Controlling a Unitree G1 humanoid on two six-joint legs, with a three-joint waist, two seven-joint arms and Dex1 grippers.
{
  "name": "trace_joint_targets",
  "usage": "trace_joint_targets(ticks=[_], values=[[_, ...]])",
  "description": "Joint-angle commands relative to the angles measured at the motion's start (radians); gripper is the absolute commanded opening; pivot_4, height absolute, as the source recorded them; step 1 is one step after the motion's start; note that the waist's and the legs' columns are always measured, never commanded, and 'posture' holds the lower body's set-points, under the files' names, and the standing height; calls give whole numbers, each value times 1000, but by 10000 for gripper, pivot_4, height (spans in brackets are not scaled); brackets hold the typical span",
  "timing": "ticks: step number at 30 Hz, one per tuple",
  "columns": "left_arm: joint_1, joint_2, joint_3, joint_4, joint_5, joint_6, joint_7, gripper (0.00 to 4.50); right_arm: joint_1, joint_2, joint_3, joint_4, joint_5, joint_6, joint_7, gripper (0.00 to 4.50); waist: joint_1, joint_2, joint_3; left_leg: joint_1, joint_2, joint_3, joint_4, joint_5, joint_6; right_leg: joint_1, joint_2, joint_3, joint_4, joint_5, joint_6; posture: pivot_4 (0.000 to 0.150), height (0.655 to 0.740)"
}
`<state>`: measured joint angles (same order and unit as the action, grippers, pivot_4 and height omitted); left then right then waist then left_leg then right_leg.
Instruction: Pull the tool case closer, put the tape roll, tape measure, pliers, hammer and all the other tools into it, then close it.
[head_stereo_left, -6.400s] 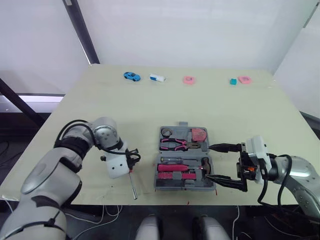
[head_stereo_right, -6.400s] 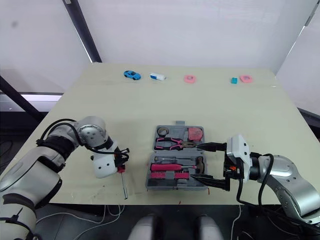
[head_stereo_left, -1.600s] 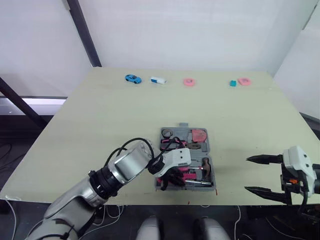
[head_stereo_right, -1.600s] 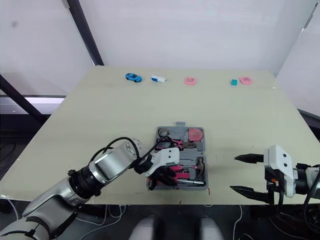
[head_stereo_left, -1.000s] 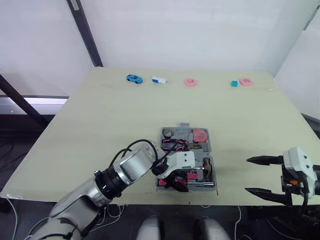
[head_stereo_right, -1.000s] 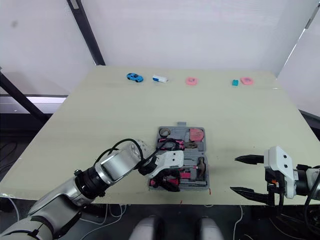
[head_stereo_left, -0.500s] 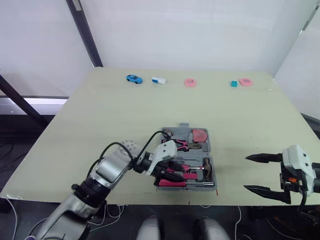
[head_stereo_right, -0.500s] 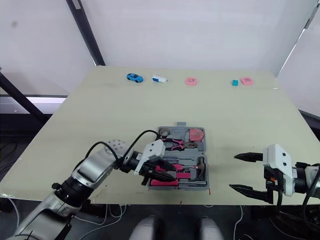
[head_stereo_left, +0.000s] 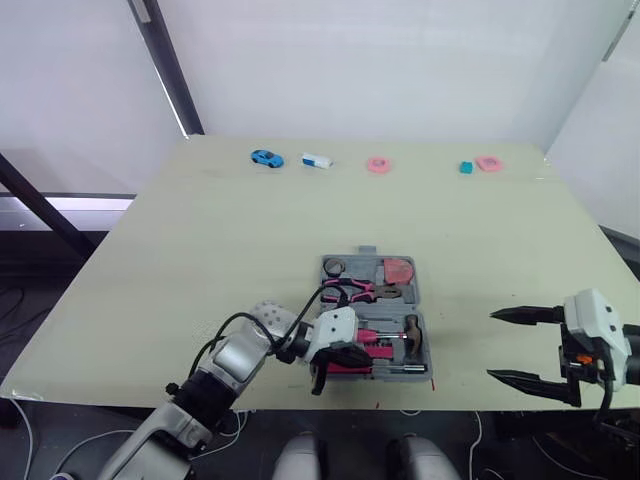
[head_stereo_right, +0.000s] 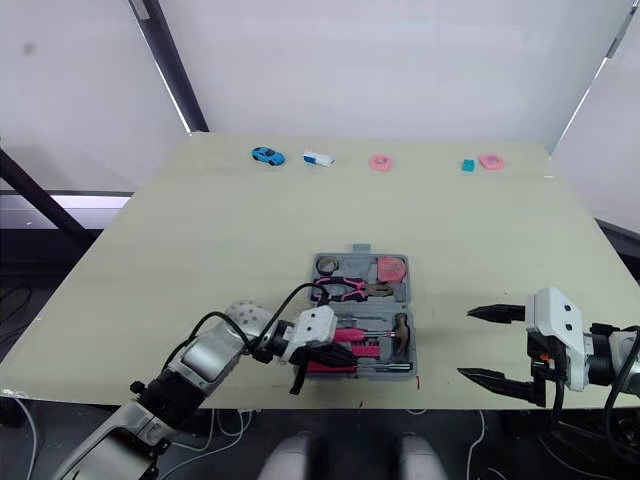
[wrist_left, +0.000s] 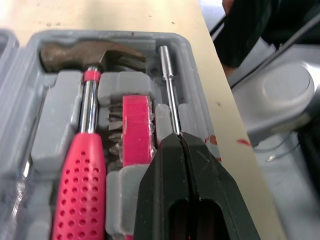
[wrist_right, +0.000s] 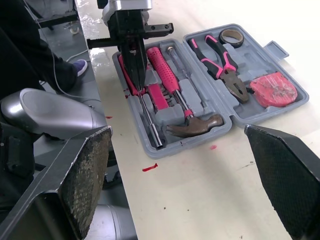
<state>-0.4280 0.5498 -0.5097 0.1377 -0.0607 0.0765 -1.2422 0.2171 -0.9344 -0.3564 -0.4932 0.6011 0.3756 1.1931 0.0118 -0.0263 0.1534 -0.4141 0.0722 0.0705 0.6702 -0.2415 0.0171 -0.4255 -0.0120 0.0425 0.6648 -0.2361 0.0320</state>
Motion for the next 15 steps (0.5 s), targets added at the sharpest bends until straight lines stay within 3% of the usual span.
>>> trace_joint_targets(ticks=[1, 4, 7, 10, 15], values=[[53, 36, -72, 70, 115, -38, -2, 137, -12, -1, 9, -32, 17, 8, -7, 45000, -1, 1, -3, 1, 0, 0, 0, 0, 0, 1, 0, 0, 0, 0, 0, 1500, 7400], [66, 23, -35, 62, 82, -33, 12, 137, -26, 13, 51, -41, -1, 9, -32, 45000, -4, 3, -8, 4, 0, 0, -1, 0, 0, 4, 0, 0, -1, -3, -3, 1500, 7400], [95, -18, 89, -31, -64, 72, 56, 137, -56, 78, 107, -48, -13, 3, -105, 45000, -9, 3, -8, 9, 1, 1, -2, 0, 0, 8, 0, 0, -1, -4, 0, 1500, 7400], [145, -54, 266, -148, -234, 182, 138, 137, -111, 207, 185, -32, -72, -11, -251, 45000, -16, 2, -7, 10, 2, 0, -2, 0, 0, 9, 0, -1, -1, -4, 0, 1500, 7400], [226, -85, 465, -236, -327, 222, 298, 137, -204, 376, 310, 43, -200, -34, -429, 45000, -24, 3, -7, 10, 2, 0, -2, 0, 0, 9, 0, -1, -1, -4, 0, 1500, 7400]])
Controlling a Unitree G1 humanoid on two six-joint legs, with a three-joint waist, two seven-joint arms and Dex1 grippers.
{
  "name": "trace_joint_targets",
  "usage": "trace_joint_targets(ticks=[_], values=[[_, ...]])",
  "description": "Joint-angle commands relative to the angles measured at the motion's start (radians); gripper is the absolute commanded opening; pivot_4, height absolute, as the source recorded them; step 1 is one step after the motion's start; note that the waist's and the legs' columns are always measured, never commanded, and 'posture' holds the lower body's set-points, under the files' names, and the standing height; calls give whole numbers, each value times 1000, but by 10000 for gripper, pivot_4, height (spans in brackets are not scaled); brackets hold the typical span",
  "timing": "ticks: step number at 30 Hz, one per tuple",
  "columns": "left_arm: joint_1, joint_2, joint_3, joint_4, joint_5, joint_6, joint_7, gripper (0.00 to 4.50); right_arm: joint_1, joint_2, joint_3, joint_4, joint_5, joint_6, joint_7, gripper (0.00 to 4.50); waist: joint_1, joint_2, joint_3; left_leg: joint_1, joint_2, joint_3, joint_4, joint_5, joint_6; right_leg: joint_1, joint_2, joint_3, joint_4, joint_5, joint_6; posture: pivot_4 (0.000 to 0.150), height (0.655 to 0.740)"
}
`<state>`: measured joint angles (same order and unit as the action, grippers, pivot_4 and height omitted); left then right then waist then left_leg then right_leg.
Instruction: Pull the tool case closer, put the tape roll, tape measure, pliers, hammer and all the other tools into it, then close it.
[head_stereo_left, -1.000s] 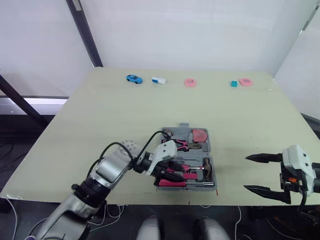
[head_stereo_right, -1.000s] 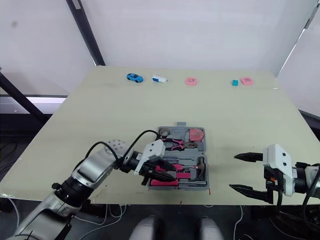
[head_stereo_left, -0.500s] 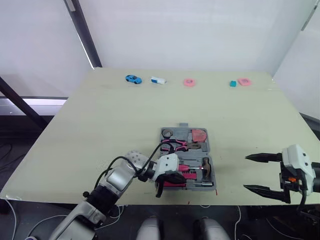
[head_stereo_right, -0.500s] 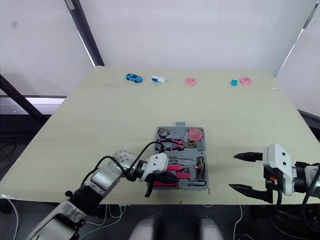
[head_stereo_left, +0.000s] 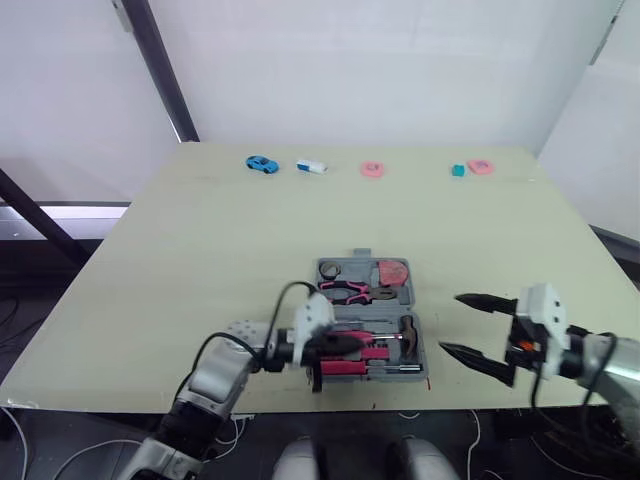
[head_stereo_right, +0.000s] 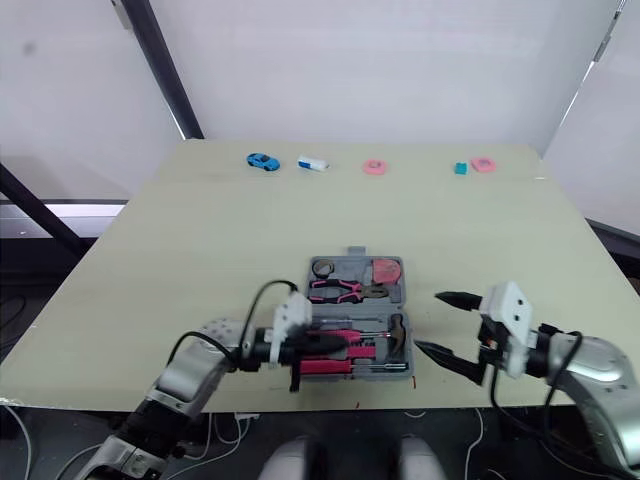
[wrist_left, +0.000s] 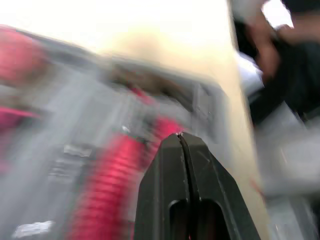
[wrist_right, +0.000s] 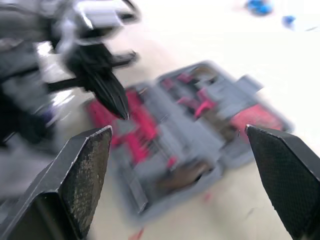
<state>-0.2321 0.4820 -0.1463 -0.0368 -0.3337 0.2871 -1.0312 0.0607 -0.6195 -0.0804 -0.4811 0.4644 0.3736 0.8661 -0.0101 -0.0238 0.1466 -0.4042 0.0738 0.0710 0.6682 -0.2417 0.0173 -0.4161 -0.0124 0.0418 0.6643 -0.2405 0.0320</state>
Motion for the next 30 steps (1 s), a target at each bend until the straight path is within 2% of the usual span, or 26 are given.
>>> trace_joint_targets(ticks=[1, 6, 7, 10, 14, 15, 16, 18, 21, 24, 27, 30], values=[[45, -24, 141, -64, -67, 21, 121, 137, -68, 98, 56, 67, -96, -55, -136, 45000, -1, 0, 0, 0, 0, 0, 0, 0, 0, 0, 0, 0, 0, 0, 0, 1500, 7400], [116, -16, 261, -52, -104, 7, 174, 137, -124, 188, 81, 212, -159, -135, -191, 45000, 3, 0, 0, 0, -1, 1, 0, 0, 0, 0, -1, 0, 0, 2, -2, 1500, 7400], [142, -3, 289, -48, -122, 0, 153, 2594, -131, 195, 61, 241, -161, -158, -204, 45000, 2, 0, 0, 0, -1, 1, 0, 0, 0, 0, -1, 0, 0, 2, -3, 1500, 7400], [216, 31, 355, -30, -154, -18, 115, 11437, -93, 150, 9, 273, -160, -213, -168, 45000, 2, 0, 0, 0, -1, 2, -1, 0, 0, 0, -2, 0, -1, 2, -4, 1500, 7400], [311, 82, 437, 23, -152, -61, 85, 29190, 77, 67, -109, 238, -96, -217, -92, 45000, 6, 0, 0, 0, -1, 2, -2, 0, 0, 0, -3, 0, -2, 2, -4, 1500, 7400], [337, 94, 459, 34, -155, -70, 75, 31425, 125, 47, -144, 230, -83, -221, -76, 45000, 5, 0, 0, 0, -1, 2, -2, 0, 0, 0, -3, 0, -2, 2, -4, 1500, 7400], [361, 104, 476, 41, -160, -77, 65, 37546, 167, 32, -175, 222, -72, -224, -61, 45000, 4, 0, 0, 0, -1, 2, -3, 0, 0, 0, -3, 0, -2, 1, -4, 1500, 7400], [404, 122, 500, 56, -163, -93, 43, 44685, 236, 7, -227, 210, -53, -226, -39, 45000, -1, 0, 0, 2, -1, 4, -4, 0, 0, 0, -4, 1, -2, -1, -1, 1500, 7400], [439, 138, 530, 75, -166, -104, 25, 44685, 305, -15, -278, 203, -40, -230, -13, 45000, -3, 0, 0, 5, 0, 3, -4, 0, 0, 0, -4, 2, -2, -1, 0, 1500, 7400], [444, 140, 536, 55, -176, -85, 29, 44685, 303, -5, -293, 185, -28, -210, -37, 45000, -4, 0, 1, 6, 1, 2, -4, -1, 0, -1, -5, 2, -2, -1, 0, 1500, 7400], [423, 143, 509, 35, -155, -69, 55, 44685, 269, -1, -265, 173, -22, -184, -46, 45000, -3, 0, 1, 6, 2, 2, -5, -1, 0, -2, -6, 3, -2, -1, 0, 1500, 7400], [356, 169, 447, 66, -114, -61, 45, 44685, 151, -16, -180, 203, -79, -122, -87, 45000, -3, 0, 1, 5, 1, 2, -6, -1, 0, -2, -6, 3, -3, -1, 0, 1500, 7400]])
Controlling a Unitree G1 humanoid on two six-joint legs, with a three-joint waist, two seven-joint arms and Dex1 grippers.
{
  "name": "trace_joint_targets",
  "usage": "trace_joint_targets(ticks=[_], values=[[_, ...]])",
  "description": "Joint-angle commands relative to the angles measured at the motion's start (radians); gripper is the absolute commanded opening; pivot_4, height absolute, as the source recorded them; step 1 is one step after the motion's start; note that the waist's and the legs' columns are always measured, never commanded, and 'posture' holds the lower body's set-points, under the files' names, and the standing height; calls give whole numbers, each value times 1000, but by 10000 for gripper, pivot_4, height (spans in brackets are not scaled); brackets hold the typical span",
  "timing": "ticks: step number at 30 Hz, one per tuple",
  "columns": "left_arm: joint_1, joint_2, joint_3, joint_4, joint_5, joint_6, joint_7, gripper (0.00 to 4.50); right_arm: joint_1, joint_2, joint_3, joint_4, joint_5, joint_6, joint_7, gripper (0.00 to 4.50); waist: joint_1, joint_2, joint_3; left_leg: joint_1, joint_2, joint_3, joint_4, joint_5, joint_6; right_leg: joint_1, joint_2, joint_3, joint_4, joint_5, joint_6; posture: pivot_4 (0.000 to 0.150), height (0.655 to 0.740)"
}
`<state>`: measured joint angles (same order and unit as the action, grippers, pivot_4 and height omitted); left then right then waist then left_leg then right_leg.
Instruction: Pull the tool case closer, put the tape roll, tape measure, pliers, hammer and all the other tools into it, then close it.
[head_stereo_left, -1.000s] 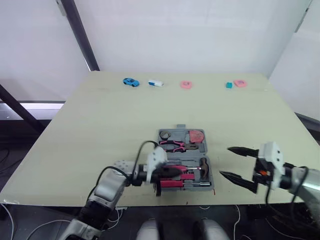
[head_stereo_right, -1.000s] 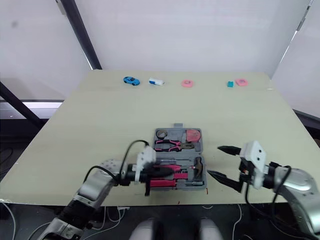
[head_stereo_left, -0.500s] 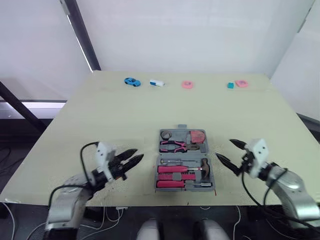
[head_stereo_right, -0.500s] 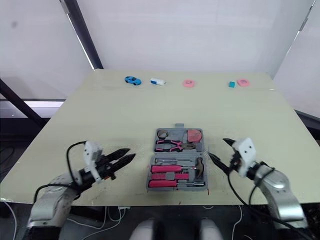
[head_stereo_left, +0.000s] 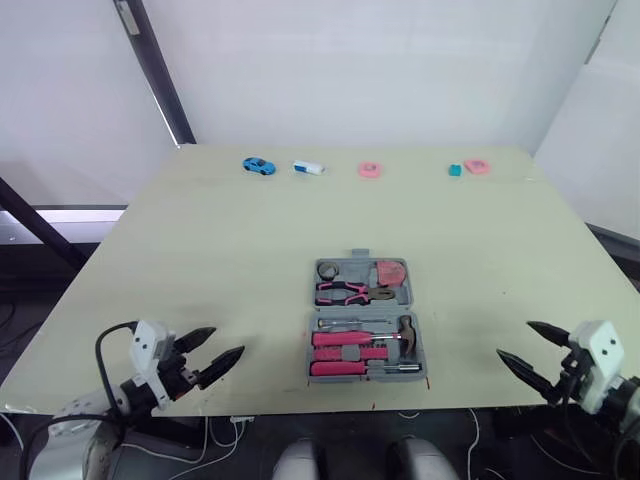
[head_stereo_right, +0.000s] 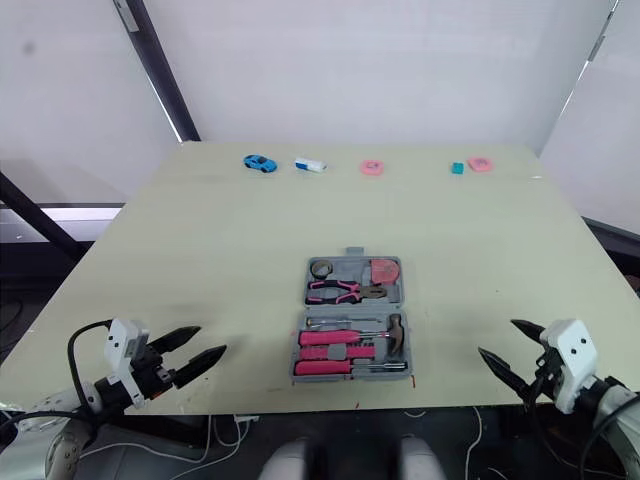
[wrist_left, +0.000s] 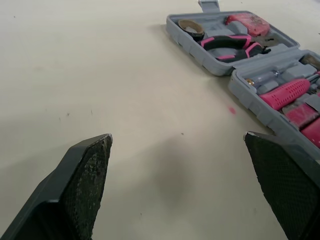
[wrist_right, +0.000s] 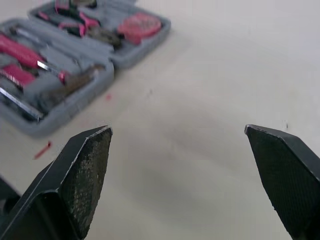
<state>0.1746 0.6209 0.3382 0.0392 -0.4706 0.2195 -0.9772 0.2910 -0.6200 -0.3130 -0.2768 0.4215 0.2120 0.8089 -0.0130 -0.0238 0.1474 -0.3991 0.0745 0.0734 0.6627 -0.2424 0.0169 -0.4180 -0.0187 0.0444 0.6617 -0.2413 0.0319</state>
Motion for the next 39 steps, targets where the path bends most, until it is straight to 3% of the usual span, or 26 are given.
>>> trace_joint_targets(ticks=[1, 3, 4, 5, 11, 12, 17, 21, 27, 39], values=[[-83, 37, -56, 2, 26, 20, -18, 44685, -126, -28, 92, 13, -50, 67, -25, 45000, 0, 0, 0, 0, 0, 0, 0, 0, 0, 0, 0, 0, 0, 0, 0, 1500, 7400], [-145, 48, -86, 35, 29, 49, -27, 39860, -209, -39, 153, 49, -75, 95, -11, 45000, 0, 0, 0, -1, -1, 1, 0, 0, 0, -1, 0, 0, 0, 0, 0, 1500, 7400], [-181, 60, -113, 62, 41, 53, -50, 37772, -250, -50, 188, 68, -77, 131, 9, 39732, 0, 0, 0, -1, -1, 1, 0, 0, 0, -1, 1, 0, 1, 0, -1, 1500, 7400], [-222, 71, -143, 93, 56, 58, -72, 32508, -302, -55, 226, 97, -98, 143, 20, 36513, 0, 0, 0, -1, -1, 1, 0, 0, 0, -1, 1, 0, 1, 1, -2, 1500, 7400], [-421, 100, -298, 262, 151, 35, -195, 1310, -561, -77, 423, 247, -196, 223, 104, 5058, 0, 0, 1, -3, -2, 7, -4, 0, 0, -4, 3, 1, 0, 2, -5, 1500, 7400], [-459, 94, -319, 289, 164, 35, -208, 0, -605, -79, 455, 282, -221, 221, 119, 274, 0, 0, 1, -4, -2, 7, -4, 0, 0, -4, 3, 1, 0, 2, -5, 1500, 7400], [-591, 74, -417, 400, 237, 26, -258, 0, -758, -75, 578, 412, -314, 219, 191, 274, 1, 0, 0, -17, -2, 5, -1, 1, 1, -15, 5, 0, 1, 5, -1, 1500, 7400], [-713, 7, -497, 520, 314, -11, -261, 0, -847, -53, 667, 504, -377, 202, 257, 274, 4, 0, 1, -19, -2, 4, 2, 0, 1, -15, 5, -1, 1, 5, -1, 1500, 7400], [-779, -59, -553, 628, 383, -99, -268, 0, -920, 11, 765, 603, -459, 146, 302, 274, -2, 0, 1, -19, -2, 4, 5, 0, 1, -15, 5, 0, 2, 5, 0, 1500, 7400], [-801, -103, -550, 664, 415, -142, -288, 0, -961, 111, 755, 658, -491, 86, 341, 274, -1, 0, 0, -18, -1, 2, 6, 0, 1, -14, 7, -1, 5, 5, -1, 1500, 7400]])
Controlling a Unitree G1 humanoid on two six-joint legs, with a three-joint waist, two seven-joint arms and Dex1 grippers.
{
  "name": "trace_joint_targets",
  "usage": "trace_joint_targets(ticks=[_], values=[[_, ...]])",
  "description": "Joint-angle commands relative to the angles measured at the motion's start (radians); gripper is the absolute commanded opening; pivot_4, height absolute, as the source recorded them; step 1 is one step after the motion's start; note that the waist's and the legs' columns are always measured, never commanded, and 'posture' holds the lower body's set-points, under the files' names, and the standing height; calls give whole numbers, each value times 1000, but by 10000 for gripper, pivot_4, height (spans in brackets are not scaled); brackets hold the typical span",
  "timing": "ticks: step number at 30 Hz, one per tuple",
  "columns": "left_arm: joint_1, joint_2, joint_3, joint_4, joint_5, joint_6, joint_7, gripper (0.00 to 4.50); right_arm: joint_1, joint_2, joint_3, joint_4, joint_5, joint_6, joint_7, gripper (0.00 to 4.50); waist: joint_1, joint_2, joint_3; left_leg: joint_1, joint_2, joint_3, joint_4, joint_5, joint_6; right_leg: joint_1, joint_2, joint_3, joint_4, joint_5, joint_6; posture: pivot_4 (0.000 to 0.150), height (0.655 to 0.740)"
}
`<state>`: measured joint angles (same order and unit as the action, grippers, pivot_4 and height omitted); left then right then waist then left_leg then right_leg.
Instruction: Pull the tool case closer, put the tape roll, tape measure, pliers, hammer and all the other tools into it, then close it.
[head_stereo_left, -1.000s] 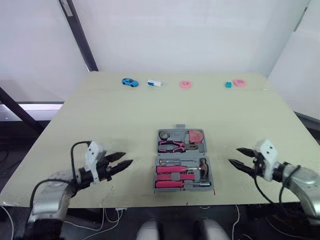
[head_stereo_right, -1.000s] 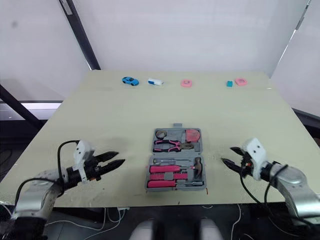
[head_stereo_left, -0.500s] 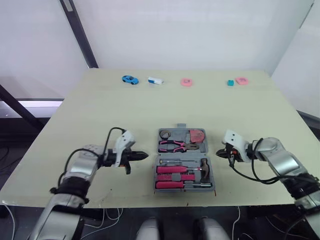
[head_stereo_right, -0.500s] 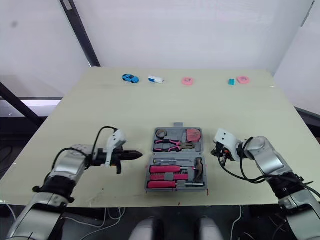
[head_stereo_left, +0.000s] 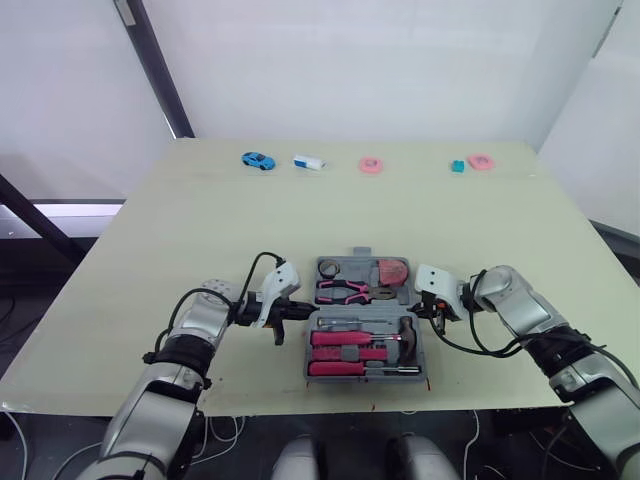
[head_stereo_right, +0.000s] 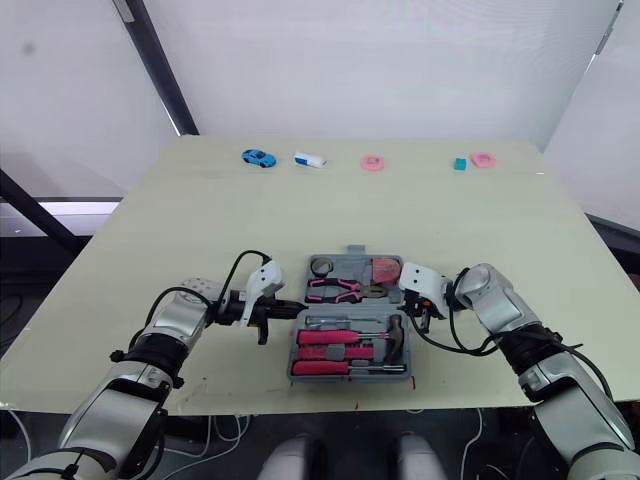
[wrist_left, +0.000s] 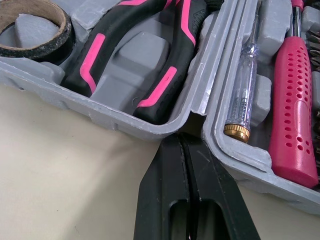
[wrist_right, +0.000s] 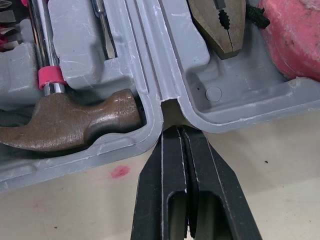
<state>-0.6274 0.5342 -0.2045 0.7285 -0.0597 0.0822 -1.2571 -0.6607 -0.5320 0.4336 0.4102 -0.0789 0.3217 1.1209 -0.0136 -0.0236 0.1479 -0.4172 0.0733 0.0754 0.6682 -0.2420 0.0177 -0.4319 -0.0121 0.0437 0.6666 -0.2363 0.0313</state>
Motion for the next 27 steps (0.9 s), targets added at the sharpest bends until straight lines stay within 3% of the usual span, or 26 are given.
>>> trace_joint_targets(ticks=[1, 27], values=[[9, -15, -8, -37, 3, -1, -11, 0, -6, 22, 8, -32, 7, -24, 32, 274, 0, 0, 0, 0, 0, 0, 0, 0, 0, 0, 0, 0, 0, 0, 0, 1500, 7400], [164, 11, 11, -263, -10, 109, -4, 0, 88, -14, -20, -164, 6, 37, 47, 274, 0, 0, 0, 0, 0, 0, 0, 0, 0, 0, 0, 0, 0, 0, 0, 1500, 7400]])
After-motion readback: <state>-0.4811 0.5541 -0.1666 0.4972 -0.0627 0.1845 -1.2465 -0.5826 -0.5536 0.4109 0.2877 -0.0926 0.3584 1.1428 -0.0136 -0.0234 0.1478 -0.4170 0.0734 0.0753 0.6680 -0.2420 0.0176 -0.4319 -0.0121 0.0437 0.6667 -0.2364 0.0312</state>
